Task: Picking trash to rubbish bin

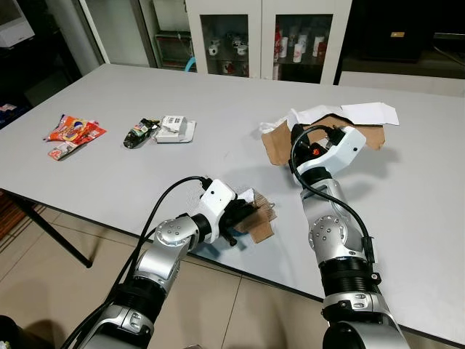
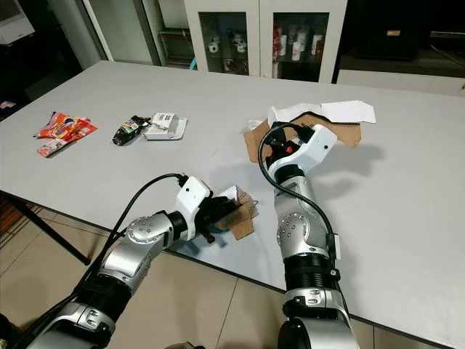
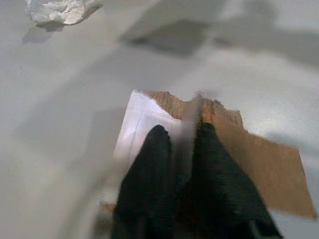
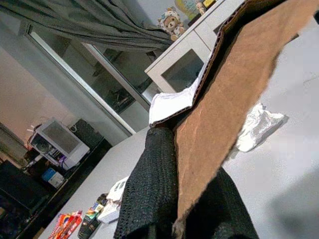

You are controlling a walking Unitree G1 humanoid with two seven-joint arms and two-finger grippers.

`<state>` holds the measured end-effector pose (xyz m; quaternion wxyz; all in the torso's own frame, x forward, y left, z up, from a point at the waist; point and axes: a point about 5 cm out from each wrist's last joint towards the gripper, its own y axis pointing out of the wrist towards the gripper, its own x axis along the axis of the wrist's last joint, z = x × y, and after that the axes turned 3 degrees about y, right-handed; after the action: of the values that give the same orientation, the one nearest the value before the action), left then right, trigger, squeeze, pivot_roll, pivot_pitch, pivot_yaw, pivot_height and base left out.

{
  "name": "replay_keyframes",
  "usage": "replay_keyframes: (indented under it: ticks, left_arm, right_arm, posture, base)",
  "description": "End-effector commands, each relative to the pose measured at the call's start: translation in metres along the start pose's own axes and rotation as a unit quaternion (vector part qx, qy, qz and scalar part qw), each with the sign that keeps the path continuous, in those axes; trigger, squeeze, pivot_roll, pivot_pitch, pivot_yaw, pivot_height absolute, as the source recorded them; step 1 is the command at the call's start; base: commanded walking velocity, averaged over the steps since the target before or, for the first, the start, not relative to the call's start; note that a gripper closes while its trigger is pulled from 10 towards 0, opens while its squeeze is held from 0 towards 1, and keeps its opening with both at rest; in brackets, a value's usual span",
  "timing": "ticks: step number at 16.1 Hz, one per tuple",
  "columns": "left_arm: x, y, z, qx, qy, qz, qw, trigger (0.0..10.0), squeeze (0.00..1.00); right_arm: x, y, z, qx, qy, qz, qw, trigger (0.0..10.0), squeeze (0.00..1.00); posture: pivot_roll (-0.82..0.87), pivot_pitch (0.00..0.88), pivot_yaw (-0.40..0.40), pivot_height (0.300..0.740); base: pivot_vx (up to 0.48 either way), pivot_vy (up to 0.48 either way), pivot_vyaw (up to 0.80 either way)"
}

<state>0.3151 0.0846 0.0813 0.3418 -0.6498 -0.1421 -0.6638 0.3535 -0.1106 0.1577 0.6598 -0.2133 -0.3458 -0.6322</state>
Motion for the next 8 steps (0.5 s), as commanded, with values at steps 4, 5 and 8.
replay_keyframes:
  ticks: [4,5,8]
  left_arm:
    - [0.0011,-0.0008,0.0008,0.001,0.000,-0.003,1.000,0.0,0.00]
    - [0.0010,-0.0005,-0.0001,0.000,0.000,-0.004,1.000,0.0,0.00]
    - [0.0027,0.0005,0.0071,0.043,0.011,0.002,0.999,4.9,0.00]
  right_arm:
    - [-0.0014,0.0044,0.0083,0.014,0.003,0.007,1.000,10.0,0.00]
    - [-0.0016,0.0042,0.0082,0.014,0.003,0.008,1.000,10.0,0.00]
    - [-0.0017,0.0042,0.0082,0.014,0.003,0.008,1.000,10.0,0.00]
  posture:
    - [0.03,0.000,0.089,0.740]
    - [0.03,0.000,0.089,0.740]
    - [0.03,0.000,0.089,0.740]
  base:
    - [0.000,0.000,0.00]
    - [0.000,0.000,0.00]
    - [0.000,0.000,0.00]
